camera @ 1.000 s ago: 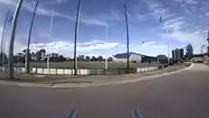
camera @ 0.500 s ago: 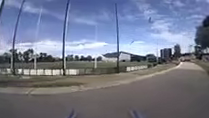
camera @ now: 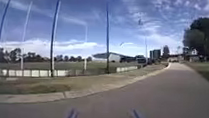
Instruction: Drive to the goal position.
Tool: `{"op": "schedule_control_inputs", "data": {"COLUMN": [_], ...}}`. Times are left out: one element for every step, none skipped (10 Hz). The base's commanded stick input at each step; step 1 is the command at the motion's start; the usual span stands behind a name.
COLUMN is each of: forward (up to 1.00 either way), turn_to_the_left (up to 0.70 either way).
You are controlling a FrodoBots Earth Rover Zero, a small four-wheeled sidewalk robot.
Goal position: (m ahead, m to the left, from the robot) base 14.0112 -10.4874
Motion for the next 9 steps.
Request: {"op": "schedule_control_inputs", "data": {"forward": [-0.4, -0.7, -0.7, -0.7, -0.7, -0.7, -0.7, -0.7, -0.7], "turn_to_the_left": [0.0, 0.0, 0.0, 0.0, 0.0, 0.0, 0.0, 0.0, 0.0]}}
